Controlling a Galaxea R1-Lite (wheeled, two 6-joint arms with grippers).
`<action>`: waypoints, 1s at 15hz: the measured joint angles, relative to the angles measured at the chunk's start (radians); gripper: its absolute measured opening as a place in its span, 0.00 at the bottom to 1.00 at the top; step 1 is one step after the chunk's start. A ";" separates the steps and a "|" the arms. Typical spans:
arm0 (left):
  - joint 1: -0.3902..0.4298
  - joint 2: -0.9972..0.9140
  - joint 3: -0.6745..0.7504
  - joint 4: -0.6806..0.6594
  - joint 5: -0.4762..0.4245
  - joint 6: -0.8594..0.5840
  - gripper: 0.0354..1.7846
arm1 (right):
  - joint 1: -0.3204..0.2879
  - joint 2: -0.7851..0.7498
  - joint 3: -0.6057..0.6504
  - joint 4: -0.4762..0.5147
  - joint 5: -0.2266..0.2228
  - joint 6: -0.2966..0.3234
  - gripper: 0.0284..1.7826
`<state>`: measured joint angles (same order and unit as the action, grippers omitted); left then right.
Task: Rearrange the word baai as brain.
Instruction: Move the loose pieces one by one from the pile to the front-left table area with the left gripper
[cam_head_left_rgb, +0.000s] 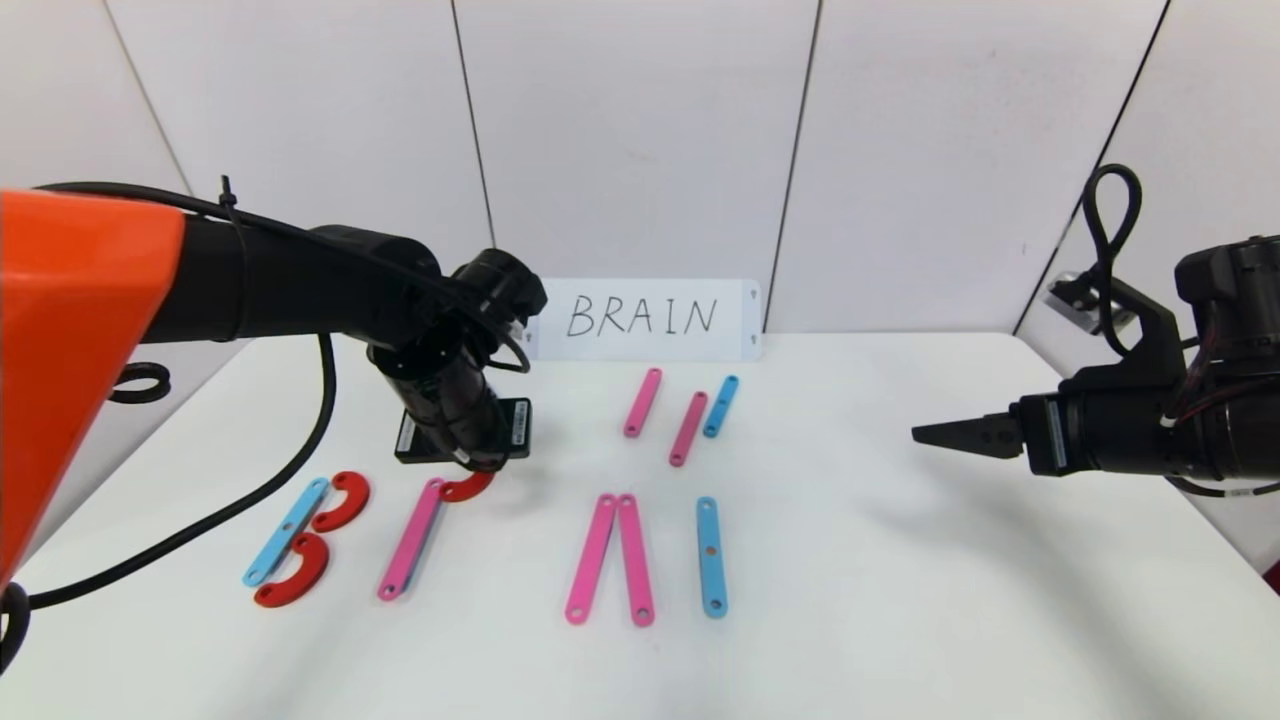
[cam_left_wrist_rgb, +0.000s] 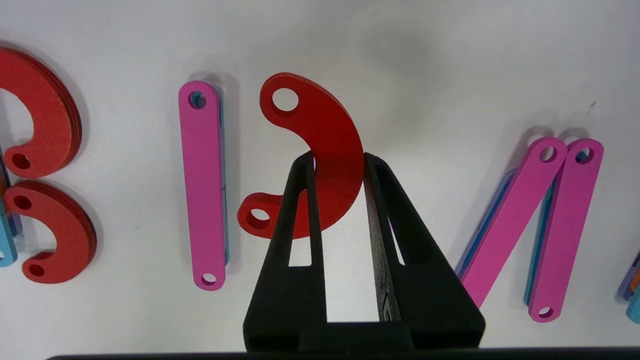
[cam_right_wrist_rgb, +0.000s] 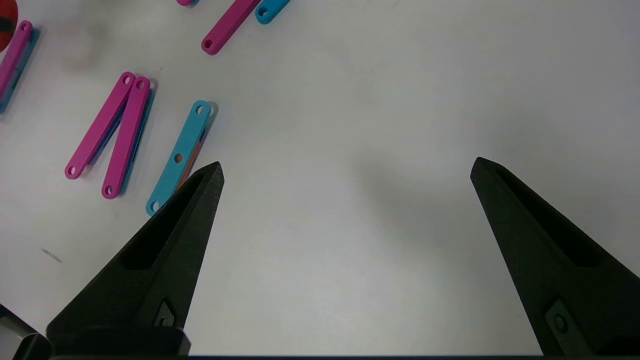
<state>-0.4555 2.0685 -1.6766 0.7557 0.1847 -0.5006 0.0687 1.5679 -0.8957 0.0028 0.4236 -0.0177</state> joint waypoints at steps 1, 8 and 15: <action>0.001 0.010 0.000 0.001 0.000 -0.020 0.15 | 0.000 0.000 0.000 0.000 0.000 0.000 0.97; 0.005 0.076 0.000 0.005 0.003 -0.033 0.15 | 0.001 0.000 0.002 0.000 0.000 0.000 0.97; 0.031 0.113 -0.024 -0.002 0.013 -0.017 0.15 | 0.001 0.001 0.003 -0.001 0.000 0.000 0.97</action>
<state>-0.4243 2.1811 -1.7011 0.7534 0.1972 -0.5174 0.0702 1.5687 -0.8928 0.0019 0.4236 -0.0181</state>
